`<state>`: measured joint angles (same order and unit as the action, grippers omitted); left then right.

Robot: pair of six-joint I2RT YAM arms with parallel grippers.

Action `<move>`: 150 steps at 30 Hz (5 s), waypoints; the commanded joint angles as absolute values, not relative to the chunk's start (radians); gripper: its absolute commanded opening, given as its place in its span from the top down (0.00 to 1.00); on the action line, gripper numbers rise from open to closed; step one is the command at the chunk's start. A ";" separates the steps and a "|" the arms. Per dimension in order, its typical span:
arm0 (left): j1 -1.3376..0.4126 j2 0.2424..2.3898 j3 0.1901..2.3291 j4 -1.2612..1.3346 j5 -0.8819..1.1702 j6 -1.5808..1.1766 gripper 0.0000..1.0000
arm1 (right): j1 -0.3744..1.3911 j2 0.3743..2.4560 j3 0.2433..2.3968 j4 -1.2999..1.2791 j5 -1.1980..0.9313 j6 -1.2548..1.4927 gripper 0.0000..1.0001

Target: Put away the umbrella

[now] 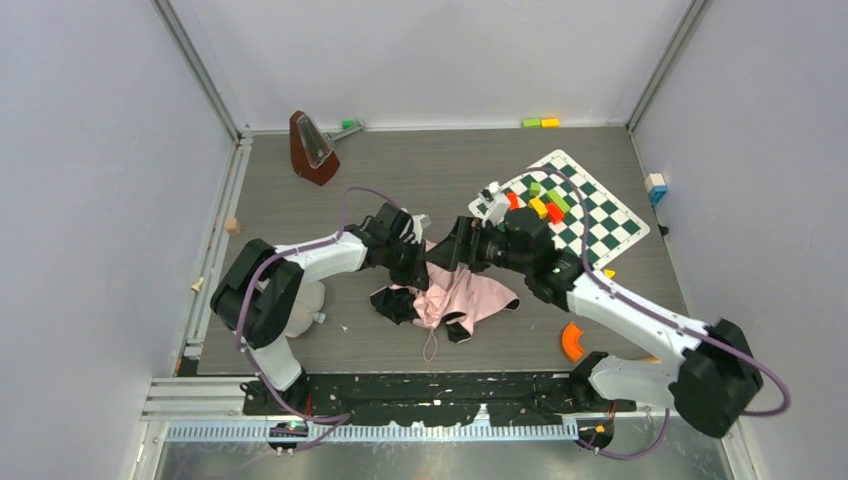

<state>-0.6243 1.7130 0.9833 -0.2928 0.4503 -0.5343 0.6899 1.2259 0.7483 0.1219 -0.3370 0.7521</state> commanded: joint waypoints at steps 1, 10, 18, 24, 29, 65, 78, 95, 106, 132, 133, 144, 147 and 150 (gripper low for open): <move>-0.615 1.759 0.975 -0.331 0.336 -0.481 1.00 | 0.683 1.058 0.735 -0.144 -0.160 0.581 0.06; -0.616 1.743 0.990 -0.377 0.290 -0.479 1.00 | 0.684 0.787 0.469 -0.372 0.095 0.639 0.05; -0.664 1.779 1.104 -0.614 0.108 -0.509 1.00 | 0.691 1.029 0.397 -0.137 0.043 0.728 0.05; -0.712 1.792 1.129 -0.636 0.090 -0.682 1.00 | 0.850 1.215 0.502 0.125 -0.019 0.763 0.05; -0.716 1.760 1.041 -0.549 0.164 -0.901 1.00 | 0.938 1.315 0.598 0.169 -0.042 0.690 0.00; -0.721 1.386 0.893 -0.670 0.247 -0.999 0.20 | 1.229 1.632 0.706 -0.095 0.458 0.533 0.95; -0.566 0.992 0.522 -0.254 0.452 -0.851 0.01 | 0.982 1.333 0.391 0.277 -0.120 0.573 0.95; -0.573 1.190 0.149 0.872 0.505 -1.353 0.01 | 0.792 1.287 0.306 0.472 -0.481 0.635 0.95; -0.698 1.440 0.188 0.940 0.428 -1.407 0.01 | 0.789 1.336 0.335 0.546 -0.532 0.697 0.95; -0.718 1.651 0.222 1.221 0.364 -1.484 1.00 | 0.813 1.150 0.383 0.335 -0.518 0.695 0.89; -0.717 1.624 0.216 1.213 0.361 -1.482 1.00 | 0.813 1.137 0.393 0.278 -0.507 0.673 0.81; -0.661 1.167 0.277 1.063 0.316 -1.426 1.00 | 0.735 0.771 0.554 -0.226 -0.272 0.599 0.22; -0.652 1.001 0.362 0.855 0.279 -1.348 1.00 | 0.678 0.659 0.598 -0.315 -0.149 0.631 0.21; -0.629 0.832 0.461 0.641 0.225 -1.265 1.00 | 0.653 0.577 0.648 -0.423 -0.035 0.667 0.21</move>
